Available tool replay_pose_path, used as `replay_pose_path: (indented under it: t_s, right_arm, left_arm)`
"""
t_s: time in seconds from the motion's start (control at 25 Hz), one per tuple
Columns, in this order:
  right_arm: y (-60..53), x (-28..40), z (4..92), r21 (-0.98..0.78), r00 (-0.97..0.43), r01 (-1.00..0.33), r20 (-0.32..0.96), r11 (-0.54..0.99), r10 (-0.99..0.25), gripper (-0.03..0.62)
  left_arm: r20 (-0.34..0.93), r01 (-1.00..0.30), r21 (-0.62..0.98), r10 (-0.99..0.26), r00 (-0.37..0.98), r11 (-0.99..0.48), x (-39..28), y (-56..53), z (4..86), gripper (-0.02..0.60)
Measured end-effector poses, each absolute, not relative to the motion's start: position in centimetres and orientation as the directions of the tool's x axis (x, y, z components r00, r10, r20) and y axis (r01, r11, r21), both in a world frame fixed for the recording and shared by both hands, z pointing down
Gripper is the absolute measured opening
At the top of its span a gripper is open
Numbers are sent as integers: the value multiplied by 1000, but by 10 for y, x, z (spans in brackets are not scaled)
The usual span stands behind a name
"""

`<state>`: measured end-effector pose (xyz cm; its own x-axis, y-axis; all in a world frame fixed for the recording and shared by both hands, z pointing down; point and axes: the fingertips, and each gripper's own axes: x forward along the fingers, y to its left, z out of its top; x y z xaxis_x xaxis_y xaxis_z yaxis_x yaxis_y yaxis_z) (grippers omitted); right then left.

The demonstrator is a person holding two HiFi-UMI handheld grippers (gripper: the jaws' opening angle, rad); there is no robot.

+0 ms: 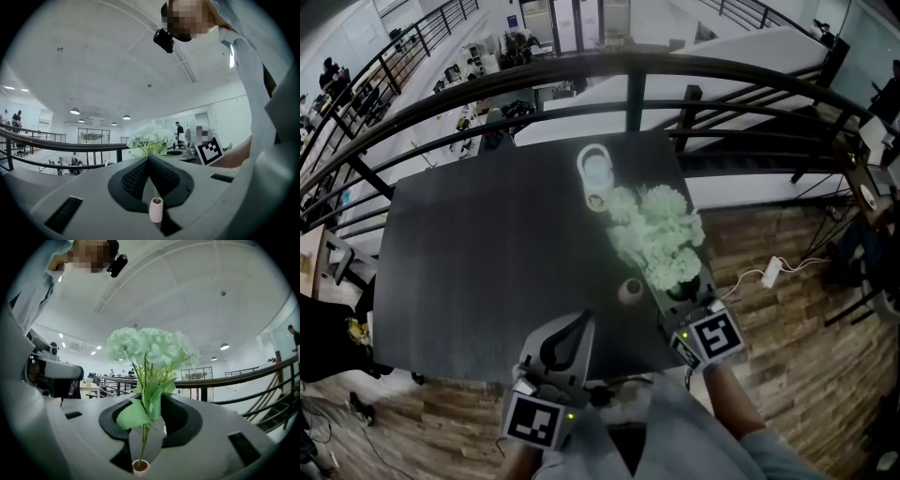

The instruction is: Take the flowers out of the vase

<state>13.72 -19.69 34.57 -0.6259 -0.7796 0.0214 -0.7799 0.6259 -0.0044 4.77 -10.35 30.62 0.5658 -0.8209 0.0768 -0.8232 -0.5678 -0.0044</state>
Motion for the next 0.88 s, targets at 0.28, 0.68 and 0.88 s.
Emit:
replay_pose_path:
  t_s: [0.28, 0.68, 0.88]
  right_arm:
    - [-194, 136, 326, 18, -645, -764, 3, 645, -764, 130]
    - [-196, 93, 318, 60, -702, -711, 18, 701, -712, 127]
    - [-190, 87, 322, 63, -754, -651, 55, 756, -654, 127]
  left_arm:
    - [76, -828, -11, -826, 559, -561, 48, -105, 309, -3]
    - [62, -852, -11, -851, 522, -523, 22, -113, 307, -3]
    - [66, -877, -16, -876, 477, -479, 28, -114, 301, -3]
